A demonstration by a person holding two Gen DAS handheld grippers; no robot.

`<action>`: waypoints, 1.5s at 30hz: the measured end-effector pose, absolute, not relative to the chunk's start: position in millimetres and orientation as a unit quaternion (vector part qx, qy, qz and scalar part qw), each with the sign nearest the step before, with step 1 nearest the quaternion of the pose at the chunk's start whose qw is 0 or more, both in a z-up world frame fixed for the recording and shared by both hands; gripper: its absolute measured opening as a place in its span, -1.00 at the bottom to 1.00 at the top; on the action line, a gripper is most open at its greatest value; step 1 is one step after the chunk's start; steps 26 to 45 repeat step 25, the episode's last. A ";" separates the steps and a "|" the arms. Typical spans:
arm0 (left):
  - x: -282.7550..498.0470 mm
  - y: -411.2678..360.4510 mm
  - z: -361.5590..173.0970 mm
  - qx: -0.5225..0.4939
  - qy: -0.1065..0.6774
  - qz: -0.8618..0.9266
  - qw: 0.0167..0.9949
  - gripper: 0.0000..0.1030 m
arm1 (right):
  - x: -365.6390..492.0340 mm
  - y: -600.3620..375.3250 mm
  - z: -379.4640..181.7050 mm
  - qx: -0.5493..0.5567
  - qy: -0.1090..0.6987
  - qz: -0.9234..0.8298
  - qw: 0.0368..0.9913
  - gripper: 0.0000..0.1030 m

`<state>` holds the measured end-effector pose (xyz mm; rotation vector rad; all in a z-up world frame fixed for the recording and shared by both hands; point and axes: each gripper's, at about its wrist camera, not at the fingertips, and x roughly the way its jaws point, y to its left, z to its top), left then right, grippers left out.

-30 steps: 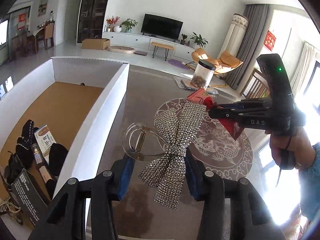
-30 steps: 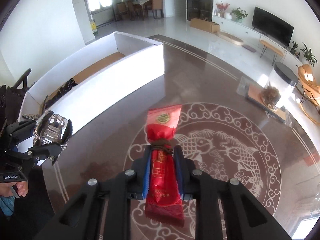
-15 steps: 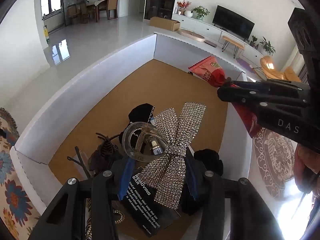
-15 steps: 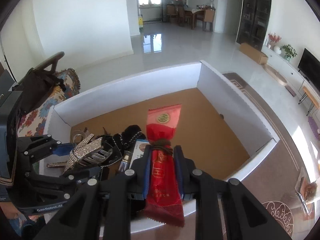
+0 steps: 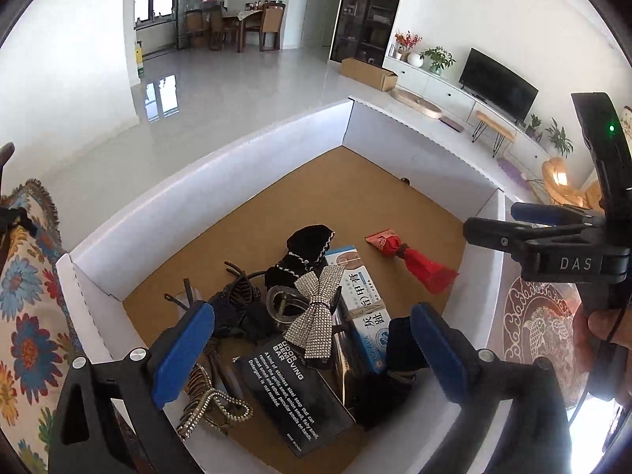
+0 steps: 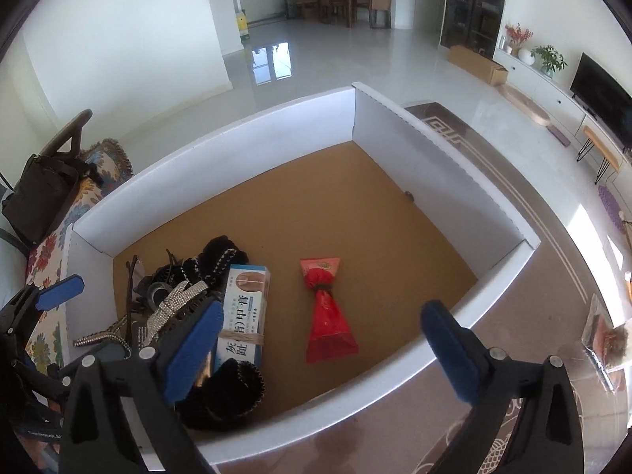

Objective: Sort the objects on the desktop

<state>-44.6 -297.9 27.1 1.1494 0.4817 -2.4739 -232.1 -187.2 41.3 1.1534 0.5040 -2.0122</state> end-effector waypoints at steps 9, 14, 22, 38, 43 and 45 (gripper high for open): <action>-29.0 -269.3 48.9 0.377 0.110 -0.874 0.286 0.97 | -213.1 -164.2 54.8 0.441 0.223 -0.789 0.366 0.97; -26.2 -260.6 54.6 0.367 0.089 -0.871 0.314 0.97 | -209.8 -162.0 47.9 0.442 0.220 -0.788 0.368 0.97; -16.7 -268.5 55.2 0.349 0.158 -0.862 0.332 1.00 | -209.8 -166.7 32.8 0.449 0.215 -0.783 0.372 0.97; -14.3 -273.0 50.4 0.345 0.183 -0.857 0.336 1.00 | -211.2 -167.9 29.3 0.453 0.209 -0.783 0.372 0.97; -14.3 -273.0 50.4 0.345 0.183 -0.857 0.336 1.00 | -211.2 -167.9 29.3 0.453 0.209 -0.783 0.372 0.97; -14.3 -273.0 50.4 0.345 0.183 -0.857 0.336 1.00 | -211.2 -167.9 29.3 0.453 0.209 -0.783 0.372 0.97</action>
